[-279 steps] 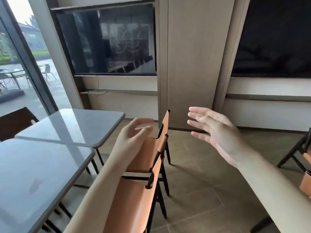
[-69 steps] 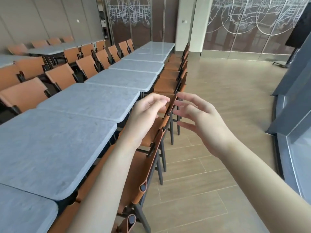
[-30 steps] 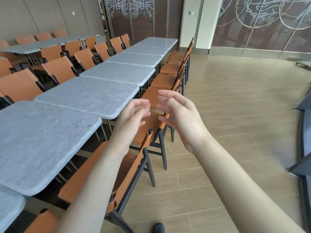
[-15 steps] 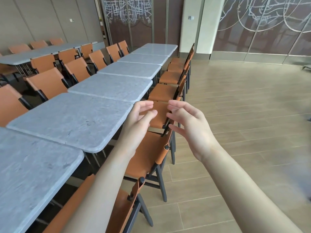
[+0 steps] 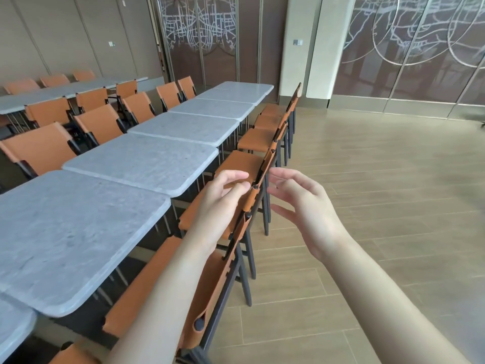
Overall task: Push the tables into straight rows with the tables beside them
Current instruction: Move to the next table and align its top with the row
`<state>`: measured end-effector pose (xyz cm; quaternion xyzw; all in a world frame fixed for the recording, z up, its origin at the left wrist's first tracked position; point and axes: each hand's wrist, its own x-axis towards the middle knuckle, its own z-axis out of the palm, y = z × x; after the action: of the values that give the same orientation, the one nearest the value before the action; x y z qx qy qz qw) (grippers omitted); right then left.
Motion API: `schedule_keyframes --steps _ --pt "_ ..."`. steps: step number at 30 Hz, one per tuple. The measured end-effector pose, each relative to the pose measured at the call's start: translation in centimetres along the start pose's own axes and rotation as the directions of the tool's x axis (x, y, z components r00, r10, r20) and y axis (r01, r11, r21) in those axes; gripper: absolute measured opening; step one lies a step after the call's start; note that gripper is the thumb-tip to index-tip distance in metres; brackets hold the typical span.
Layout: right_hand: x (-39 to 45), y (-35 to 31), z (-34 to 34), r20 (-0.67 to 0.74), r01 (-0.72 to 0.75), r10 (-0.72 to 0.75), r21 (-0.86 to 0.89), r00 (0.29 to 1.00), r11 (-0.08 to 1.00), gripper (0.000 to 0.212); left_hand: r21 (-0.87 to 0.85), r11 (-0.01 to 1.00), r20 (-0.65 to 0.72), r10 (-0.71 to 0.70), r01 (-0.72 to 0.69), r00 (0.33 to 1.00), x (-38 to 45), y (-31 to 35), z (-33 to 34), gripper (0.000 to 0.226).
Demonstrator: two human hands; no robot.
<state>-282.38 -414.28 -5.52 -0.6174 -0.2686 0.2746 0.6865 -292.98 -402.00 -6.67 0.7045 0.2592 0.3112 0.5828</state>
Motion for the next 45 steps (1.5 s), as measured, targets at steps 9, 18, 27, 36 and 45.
schedule_keyframes --steps 9,18,27,36,45 --pt "12.9 0.0 -8.0 0.066 -0.056 0.055 0.012 0.996 0.998 0.026 0.049 0.999 -0.039 -0.004 0.006 0.999 12.2 0.1 8.3 0.016" --pt "25.5 2.2 -10.0 0.137 -0.101 0.102 -0.017 0.985 0.995 0.027 0.12 0.993 -0.077 -0.015 0.024 0.997 23.1 -3.9 11.0 0.016" --pt "43.5 3.3 -6.2 0.305 -0.124 0.14 -0.072 0.942 0.99 0.027 0.151 0.986 -0.183 -0.048 0.077 0.982 39.4 -7.0 9.3 0.014" --pt "56.2 5.8 -2.2 0.38 -0.194 0.224 -0.116 0.898 0.974 0.026 0.157 0.98 -0.233 -0.08 0.119 0.969 50.1 -10.0 5.9 0.015" --pt "65.6 9.0 2.8 0.572 -0.199 0.278 -0.197 0.772 0.96 0.023 0.081 0.98 -0.363 -0.14 0.181 0.921 57.6 -14.9 3.1 0.015"
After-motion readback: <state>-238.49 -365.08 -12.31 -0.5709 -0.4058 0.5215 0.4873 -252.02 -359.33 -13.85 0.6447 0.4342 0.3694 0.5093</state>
